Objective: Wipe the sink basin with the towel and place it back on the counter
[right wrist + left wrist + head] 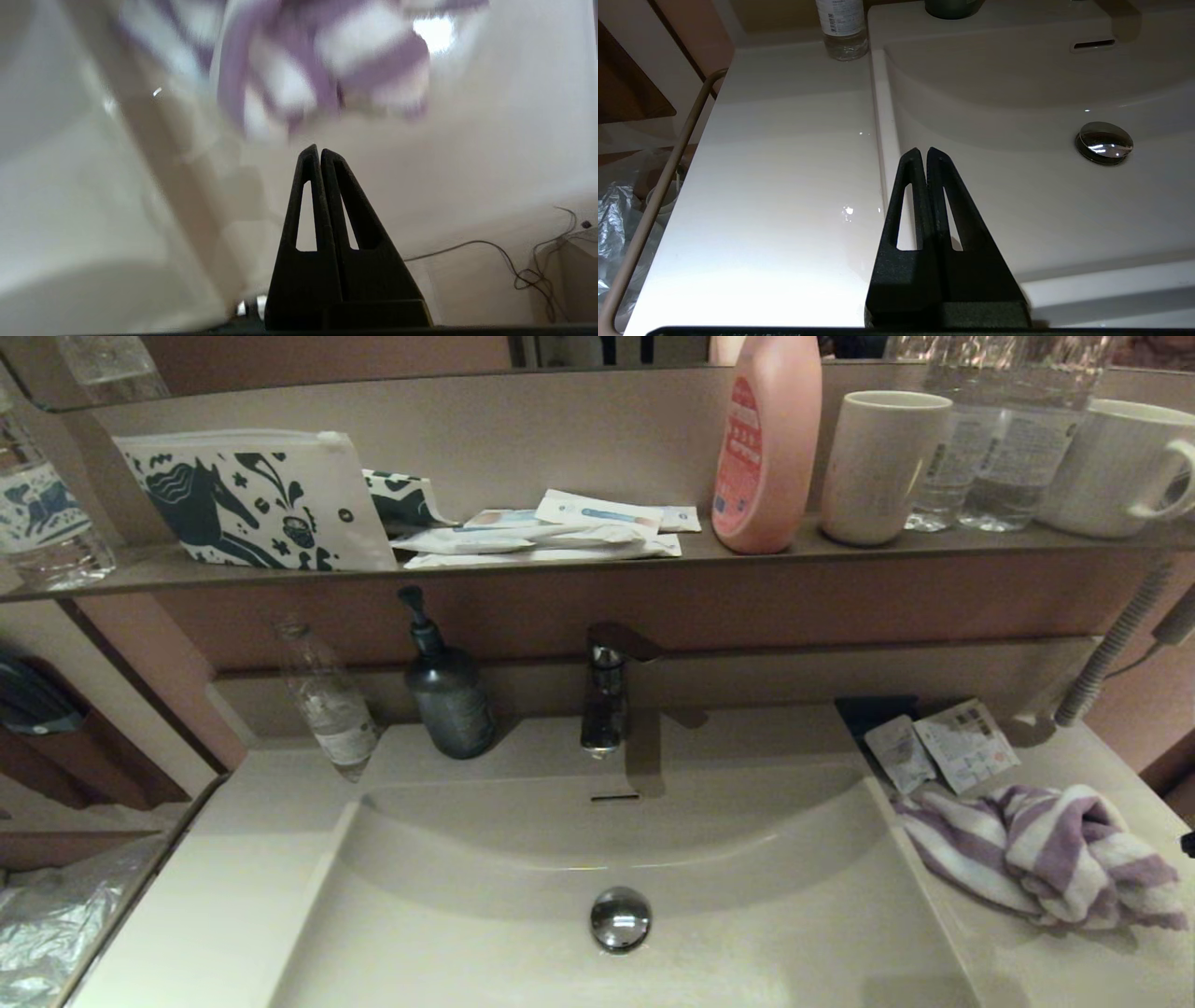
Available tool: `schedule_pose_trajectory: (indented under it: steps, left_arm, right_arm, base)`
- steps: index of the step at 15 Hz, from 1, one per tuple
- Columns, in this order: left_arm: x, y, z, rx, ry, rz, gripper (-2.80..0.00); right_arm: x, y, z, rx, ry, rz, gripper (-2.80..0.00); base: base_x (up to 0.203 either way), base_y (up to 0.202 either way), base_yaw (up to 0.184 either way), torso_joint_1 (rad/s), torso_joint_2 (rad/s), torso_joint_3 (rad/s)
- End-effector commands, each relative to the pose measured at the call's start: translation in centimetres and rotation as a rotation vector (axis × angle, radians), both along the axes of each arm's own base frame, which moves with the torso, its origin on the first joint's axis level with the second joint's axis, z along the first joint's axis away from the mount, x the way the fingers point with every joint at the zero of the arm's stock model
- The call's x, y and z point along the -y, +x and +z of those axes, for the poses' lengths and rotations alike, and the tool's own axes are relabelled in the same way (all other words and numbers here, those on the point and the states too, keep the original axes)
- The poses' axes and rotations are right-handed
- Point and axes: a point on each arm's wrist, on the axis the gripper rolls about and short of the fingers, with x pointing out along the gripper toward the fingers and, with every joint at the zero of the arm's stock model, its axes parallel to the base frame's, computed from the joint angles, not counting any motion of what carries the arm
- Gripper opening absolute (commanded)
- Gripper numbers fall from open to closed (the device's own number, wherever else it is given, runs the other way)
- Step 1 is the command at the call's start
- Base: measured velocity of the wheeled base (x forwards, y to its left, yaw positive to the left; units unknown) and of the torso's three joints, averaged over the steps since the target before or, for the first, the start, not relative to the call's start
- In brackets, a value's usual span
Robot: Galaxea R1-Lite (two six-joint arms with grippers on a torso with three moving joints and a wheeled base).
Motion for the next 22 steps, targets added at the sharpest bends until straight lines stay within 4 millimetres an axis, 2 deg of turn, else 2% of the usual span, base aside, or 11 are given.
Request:
schedule_pose_trajectory:
  steps: [1,3,8,11,14,16,19,22]
  left_arm:
    - [0.0,0.0,0.0,-0.002,0.000,0.000,-2.80]
    - [0.0,0.0,0.0,-0.002,0.000,0.000,-2.80]
    - [0.0,0.0,0.0,-0.002,0.000,0.000,-2.80]
    - [0.0,0.0,0.0,-0.002,0.000,0.000,-2.80]
    - [0.0,0.0,0.0,-0.002,0.000,0.000,-2.80]
    - [0.0,0.0,0.0,-0.002,0.000,0.000,-2.80]
    - [0.0,0.0,0.0,-0.002,0.000,0.000,-2.80]
    - [0.0,0.0,0.0,-0.002,0.000,0.000,-2.80]
  right_arm:
    - [-1.4,-4.3,1.8,0.081,-0.016,0.043,-2.80]
    - [-2.6,-7.5,2.1,0.122,-0.012,0.113,-2.80]
    - [-4.2,-17.5,1.6,0.230,-0.009,0.212,-2.80]
    - [-4.6,-23.1,-0.4,0.277,0.003,0.248,-2.80]
    - [-4.6,-26.9,-3.8,0.380,-0.036,0.282,-2.80]
    - [-4.2,-27.1,-5.9,0.454,-0.058,0.323,-2.80]
    - [-4.2,-26.3,-7.5,0.574,-0.078,0.312,-2.80]
    - [-4.2,-24.1,-10.5,0.740,-0.109,0.299,-2.80]
  base:
    - [0.000,0.000,0.000,0.000,0.00,0.000]
    - [0.000,0.000,0.000,0.000,0.00,0.000]
    - [0.000,0.000,0.000,0.000,0.00,0.000]
    - [0.000,0.000,0.000,0.000,0.00,0.000]
    - [0.000,0.000,0.000,0.000,0.00,0.000]
    - [0.000,0.000,0.000,0.000,0.00,0.000]
    - [0.000,0.000,0.000,0.000,0.00,0.000]
    - [0.000,0.000,0.000,0.000,0.00,0.000]
